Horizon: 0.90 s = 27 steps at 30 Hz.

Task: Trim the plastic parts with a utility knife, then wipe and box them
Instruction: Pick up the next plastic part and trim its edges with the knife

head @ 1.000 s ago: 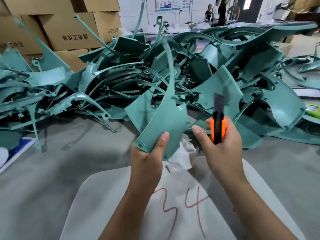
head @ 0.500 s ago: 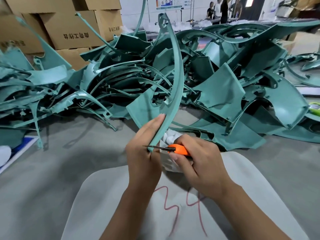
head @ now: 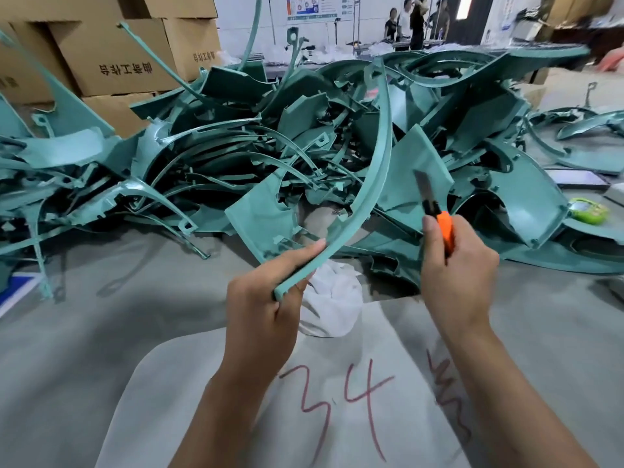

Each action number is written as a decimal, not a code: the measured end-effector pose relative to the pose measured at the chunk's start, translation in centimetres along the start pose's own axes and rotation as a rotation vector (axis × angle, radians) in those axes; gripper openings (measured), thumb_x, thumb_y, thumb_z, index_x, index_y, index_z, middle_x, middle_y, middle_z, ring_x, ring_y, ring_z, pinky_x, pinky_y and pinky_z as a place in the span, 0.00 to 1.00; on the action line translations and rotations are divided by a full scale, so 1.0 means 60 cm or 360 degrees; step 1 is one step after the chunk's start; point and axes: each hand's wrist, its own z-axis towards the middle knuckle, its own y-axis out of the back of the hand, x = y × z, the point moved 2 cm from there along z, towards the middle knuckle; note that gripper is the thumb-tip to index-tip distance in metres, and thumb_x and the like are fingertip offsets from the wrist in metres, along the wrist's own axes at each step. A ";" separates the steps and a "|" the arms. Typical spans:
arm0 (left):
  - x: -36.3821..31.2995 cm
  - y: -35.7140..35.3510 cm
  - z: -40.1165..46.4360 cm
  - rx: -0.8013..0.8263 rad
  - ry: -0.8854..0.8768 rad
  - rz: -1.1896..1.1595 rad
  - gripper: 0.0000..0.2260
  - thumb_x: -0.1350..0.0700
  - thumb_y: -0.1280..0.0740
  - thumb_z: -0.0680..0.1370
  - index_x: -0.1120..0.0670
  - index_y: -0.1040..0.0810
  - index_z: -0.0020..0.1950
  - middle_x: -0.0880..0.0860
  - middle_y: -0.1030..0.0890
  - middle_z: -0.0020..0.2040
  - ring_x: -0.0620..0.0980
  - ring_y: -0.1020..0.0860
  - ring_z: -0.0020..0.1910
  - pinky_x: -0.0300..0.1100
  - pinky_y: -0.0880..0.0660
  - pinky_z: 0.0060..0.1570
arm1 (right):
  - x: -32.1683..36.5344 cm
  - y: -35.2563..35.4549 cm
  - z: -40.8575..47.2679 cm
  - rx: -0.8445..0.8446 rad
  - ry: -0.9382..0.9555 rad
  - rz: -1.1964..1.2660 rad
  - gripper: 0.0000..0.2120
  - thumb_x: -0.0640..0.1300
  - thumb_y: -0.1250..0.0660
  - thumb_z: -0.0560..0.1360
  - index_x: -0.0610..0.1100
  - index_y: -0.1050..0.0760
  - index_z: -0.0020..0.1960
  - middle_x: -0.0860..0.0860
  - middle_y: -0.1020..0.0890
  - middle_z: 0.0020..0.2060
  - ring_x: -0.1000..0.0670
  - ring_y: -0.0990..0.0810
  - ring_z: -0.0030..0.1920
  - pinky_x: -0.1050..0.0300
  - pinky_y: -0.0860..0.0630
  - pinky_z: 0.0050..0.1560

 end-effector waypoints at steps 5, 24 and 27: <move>0.009 0.007 0.004 -0.0079 0.0205 0.0069 0.09 0.58 0.31 0.78 0.47 0.15 0.54 0.31 0.18 0.44 0.38 0.20 0.40 0.25 0.32 0.38 | 0.018 0.001 -0.011 0.0044 0.0237 0.0324 0.16 0.50 0.42 0.87 0.46 0.33 0.42 0.50 0.30 0.29 0.51 0.32 0.27 0.51 0.34 0.26; 0.019 0.026 0.015 0.0272 0.0072 -0.0271 0.22 0.74 0.29 0.73 0.48 0.13 0.53 0.41 0.13 0.49 0.42 0.14 0.45 0.35 0.20 0.44 | 0.007 -0.005 -0.002 0.0061 0.0290 0.0130 0.18 0.49 0.39 0.86 0.48 0.38 0.40 0.54 0.37 0.27 0.50 0.37 0.28 0.57 0.42 0.30; 0.031 0.040 0.018 0.0194 0.0108 -0.0353 0.30 0.84 0.35 0.67 0.48 0.14 0.46 0.43 0.13 0.44 0.45 0.15 0.42 0.34 0.22 0.42 | -0.003 -0.003 0.003 0.0073 0.0233 0.0159 0.19 0.48 0.38 0.86 0.48 0.39 0.39 0.53 0.38 0.27 0.51 0.39 0.28 0.57 0.42 0.30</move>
